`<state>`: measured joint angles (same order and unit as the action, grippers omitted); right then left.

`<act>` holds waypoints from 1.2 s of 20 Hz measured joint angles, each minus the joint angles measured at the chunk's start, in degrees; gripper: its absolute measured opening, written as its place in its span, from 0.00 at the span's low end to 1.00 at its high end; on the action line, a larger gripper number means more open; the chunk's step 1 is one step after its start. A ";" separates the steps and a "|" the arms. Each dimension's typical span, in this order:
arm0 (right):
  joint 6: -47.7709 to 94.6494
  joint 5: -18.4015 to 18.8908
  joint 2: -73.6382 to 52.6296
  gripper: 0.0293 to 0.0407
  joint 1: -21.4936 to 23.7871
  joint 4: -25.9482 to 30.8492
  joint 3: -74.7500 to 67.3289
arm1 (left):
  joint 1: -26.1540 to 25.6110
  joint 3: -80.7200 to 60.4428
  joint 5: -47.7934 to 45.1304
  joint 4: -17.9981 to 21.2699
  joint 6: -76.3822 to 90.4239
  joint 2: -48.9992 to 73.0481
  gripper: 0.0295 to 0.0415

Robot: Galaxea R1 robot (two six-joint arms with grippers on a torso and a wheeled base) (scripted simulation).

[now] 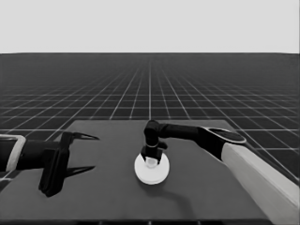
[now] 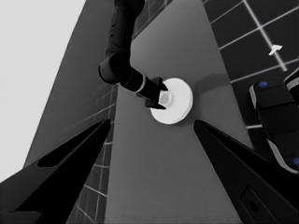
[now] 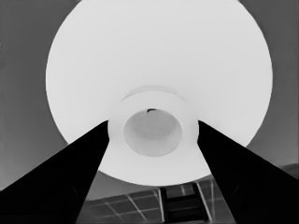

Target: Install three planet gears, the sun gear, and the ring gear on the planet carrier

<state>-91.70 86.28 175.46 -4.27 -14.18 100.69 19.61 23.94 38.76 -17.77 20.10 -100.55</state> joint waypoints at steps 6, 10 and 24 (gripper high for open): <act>-3.00 0.00 0.00 0.50 0.00 0.00 0.00 | 0.00 0.00 0.00 0.00 0.00 0.00 0.75; -5.00 0.00 0.00 0.50 0.00 0.00 0.00 | 0.00 0.00 0.00 0.00 0.00 0.00 0.75; -12.00 0.00 0.00 0.50 0.00 0.00 0.00 | 0.00 0.00 0.00 0.00 0.00 0.00 0.75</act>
<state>-103.70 86.28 175.46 -4.27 -14.18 100.69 19.61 23.94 38.76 -17.77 20.10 -100.55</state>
